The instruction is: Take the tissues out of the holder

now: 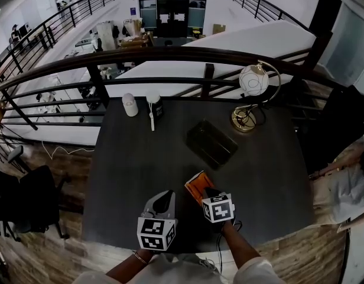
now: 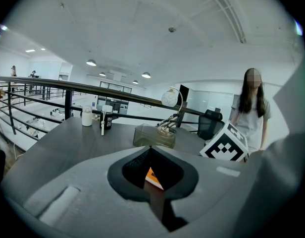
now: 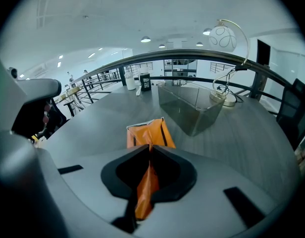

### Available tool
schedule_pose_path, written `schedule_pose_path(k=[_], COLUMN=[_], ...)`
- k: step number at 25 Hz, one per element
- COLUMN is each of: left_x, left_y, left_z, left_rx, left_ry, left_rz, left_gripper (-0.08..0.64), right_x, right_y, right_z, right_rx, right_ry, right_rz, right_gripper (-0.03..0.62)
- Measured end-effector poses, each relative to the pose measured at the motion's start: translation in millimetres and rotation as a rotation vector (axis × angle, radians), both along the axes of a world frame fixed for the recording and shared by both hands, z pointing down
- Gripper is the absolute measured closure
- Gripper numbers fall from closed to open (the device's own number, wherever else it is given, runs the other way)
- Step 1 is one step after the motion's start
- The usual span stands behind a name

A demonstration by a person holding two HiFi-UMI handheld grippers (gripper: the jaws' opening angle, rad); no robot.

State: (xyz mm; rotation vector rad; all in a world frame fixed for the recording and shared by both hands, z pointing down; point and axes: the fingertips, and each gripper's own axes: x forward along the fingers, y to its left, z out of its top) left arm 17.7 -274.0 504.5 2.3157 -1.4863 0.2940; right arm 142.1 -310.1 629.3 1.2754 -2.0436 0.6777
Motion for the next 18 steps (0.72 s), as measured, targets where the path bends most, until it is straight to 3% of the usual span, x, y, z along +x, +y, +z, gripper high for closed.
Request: schedule_pose_path(k=[11,18], left_x=[8,22], left_y=[2,-1], left_z=[-7,-15], left_rx=[0.02,0.045], left_ry=[0.007,0.01], left_rz=[0.019,0.053], left_gripper=[0.551,0.551], right_x=[7,39], right_y=[1,8], right_z=[-26,-75], right_rx=[0.069,0.194], right_ry=[-0.049,-0.148], right_rz=[0.057,0.226], right_gripper=[0.568,0.569])
